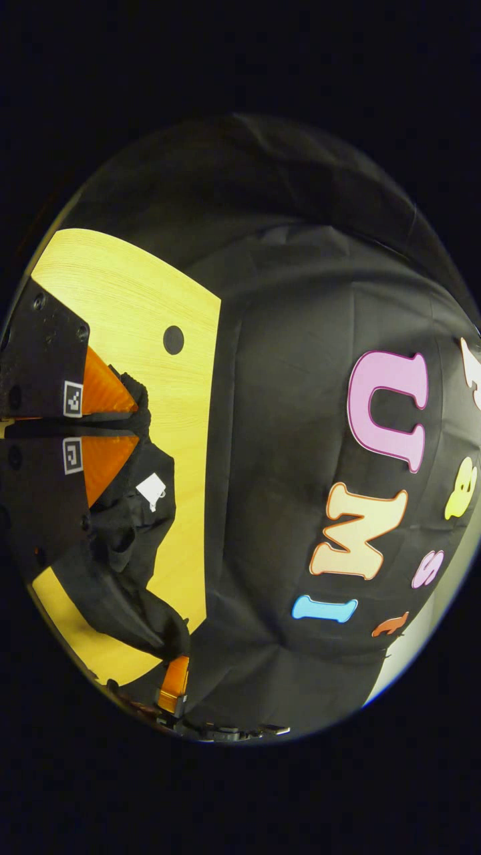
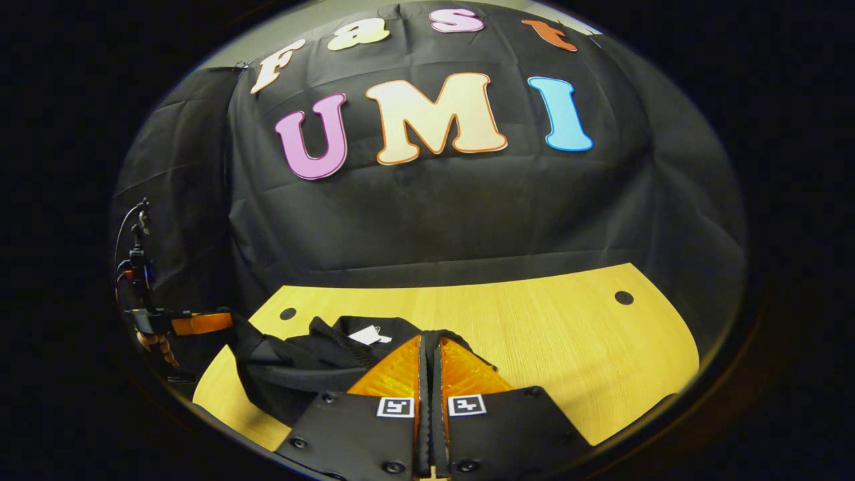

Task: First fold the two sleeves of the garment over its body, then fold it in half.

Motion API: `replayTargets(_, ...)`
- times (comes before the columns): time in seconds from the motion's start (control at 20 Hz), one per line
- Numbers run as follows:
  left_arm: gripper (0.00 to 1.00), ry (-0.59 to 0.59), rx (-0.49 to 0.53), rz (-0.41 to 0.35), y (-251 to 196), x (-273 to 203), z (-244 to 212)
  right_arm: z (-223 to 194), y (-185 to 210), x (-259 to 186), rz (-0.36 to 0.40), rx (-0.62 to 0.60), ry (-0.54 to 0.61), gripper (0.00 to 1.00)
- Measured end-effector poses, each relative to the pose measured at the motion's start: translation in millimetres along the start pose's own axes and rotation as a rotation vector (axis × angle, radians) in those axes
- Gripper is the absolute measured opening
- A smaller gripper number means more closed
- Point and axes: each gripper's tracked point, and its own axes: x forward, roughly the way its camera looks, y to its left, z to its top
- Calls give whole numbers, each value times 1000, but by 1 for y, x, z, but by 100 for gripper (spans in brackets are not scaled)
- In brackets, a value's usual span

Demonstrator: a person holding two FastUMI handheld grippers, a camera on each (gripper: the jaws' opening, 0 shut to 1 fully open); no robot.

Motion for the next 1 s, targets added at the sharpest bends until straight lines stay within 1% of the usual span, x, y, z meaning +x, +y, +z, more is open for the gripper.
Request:
replayTargets(0.05, 0, 2, 25, 81, 17, 1, -1, 1, -2, 4, -16, 10, 4, 4)
replayTargets(0.1, 7, -12, 67, 158, 35, -1, 5, 1, -10, 9, -54, 0, -3, 4)
replayTargets(0.15, 54, -65, 111, 231, 51, -3, 16, 6, -17, 9, -98, -21, -23, 36)
replayTargets(0.2, 100, -123, 136, 256, 55, -1, 39, 16, -17, 2, -126, -42, -50, 68)
replayTargets(0.25, 92, -174, 145, 246, 50, -8, 54, 20, -19, 3, -142, -54, -84, 100)
replayTargets(0.3, 94, -210, 147, 233, 44, -15, 65, 24, -18, -1, -150, -67, -105, 99)
replayTargets(0.35, 94, -228, 139, 215, 37, -21, 70, 27, -16, -7, -153, -73, -129, 95)
replayTargets(0.45, 94, -252, 122, 201, 29, -34, 76, 36, -10, -25, -153, -84, -180, 98)
replayTargets(0.55, 94, -277, 111, 195, 18, -53, 75, 40, -5, -47, -145, -97, -230, 99)
replayTargets(0.6, 94, -298, 112, 200, 14, -66, 77, 39, -3, -59, -136, -104, -253, 96)
replayTargets(0.65, 94, -327, 117, 214, 12, -78, 80, 37, -1, -70, -127, -112, -271, 99)
replayTargets(0.7, 94, -365, 121, 220, 8, -92, 85, 34, 0, -83, -117, -117, -285, 95)
replayTargets(0.75, 94, -391, 117, 223, 3, -107, 88, 31, 1, -96, -105, -119, -297, 99)
replayTargets(0.85, 92, -420, 110, 219, -13, -134, 83, 23, 0, -123, -96, -122, -322, 98)
replayTargets(1.0, 93, -473, 135, 233, -32, -176, 82, 16, 2, -168, -64, -119, -382, 98)
